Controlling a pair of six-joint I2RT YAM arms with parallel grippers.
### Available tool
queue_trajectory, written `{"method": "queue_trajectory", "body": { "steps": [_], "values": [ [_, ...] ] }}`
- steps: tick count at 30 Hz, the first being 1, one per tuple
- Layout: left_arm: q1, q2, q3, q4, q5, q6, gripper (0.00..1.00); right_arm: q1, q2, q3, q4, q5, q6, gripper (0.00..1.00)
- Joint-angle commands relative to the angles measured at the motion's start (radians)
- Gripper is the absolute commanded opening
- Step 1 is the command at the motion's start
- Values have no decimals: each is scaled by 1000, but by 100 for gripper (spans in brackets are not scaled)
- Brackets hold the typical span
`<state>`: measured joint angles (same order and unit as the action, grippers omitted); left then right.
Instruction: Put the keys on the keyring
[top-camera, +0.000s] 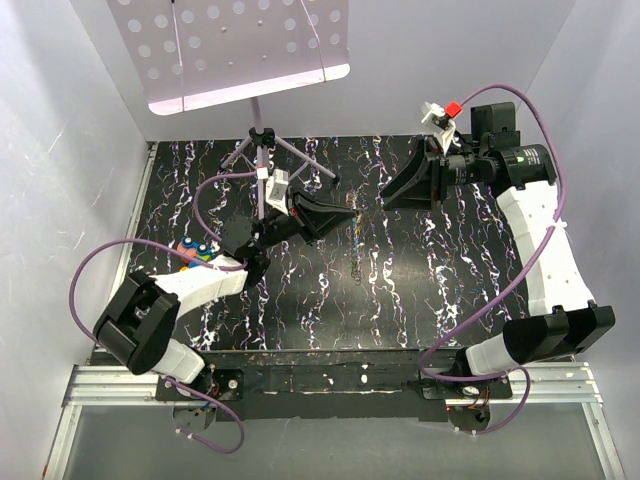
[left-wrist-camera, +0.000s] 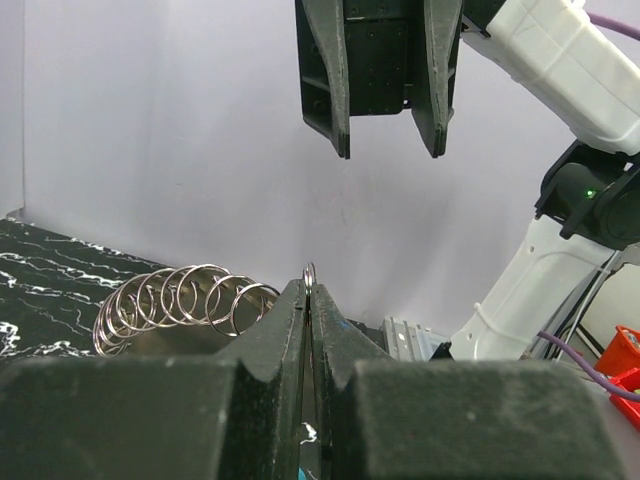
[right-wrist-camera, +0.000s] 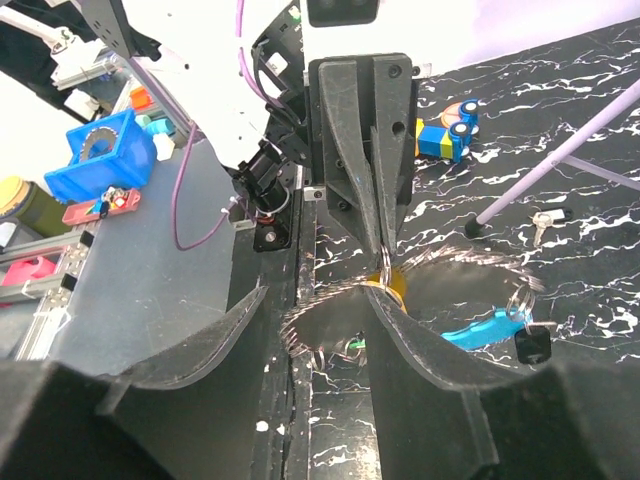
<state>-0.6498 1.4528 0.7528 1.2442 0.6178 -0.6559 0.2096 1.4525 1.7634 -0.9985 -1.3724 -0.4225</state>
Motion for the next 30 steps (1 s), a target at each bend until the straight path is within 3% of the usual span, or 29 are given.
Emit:
{"method": "queue_trajectory", "body": {
  "steps": [1, 5, 19, 26, 30],
  "values": [
    [-2, -2, 43, 89, 5, -30, 0, 46, 8, -4, 3, -2, 11, 50],
    [-7, 11, 45, 113, 0, -45, 0, 123, 12, -12, -22, 84, -24, 50],
    [-19, 1, 29, 129, -16, -45, 0, 145, 19, -19, -37, 272, -44, 48],
    [-19, -9, 22, 126, -35, -53, 0, 157, 17, -24, -46, 294, -58, 43],
    [-21, -14, 23, 115, -36, -47, 0, 169, 23, -19, -45, 300, -59, 35]
  ]
}}
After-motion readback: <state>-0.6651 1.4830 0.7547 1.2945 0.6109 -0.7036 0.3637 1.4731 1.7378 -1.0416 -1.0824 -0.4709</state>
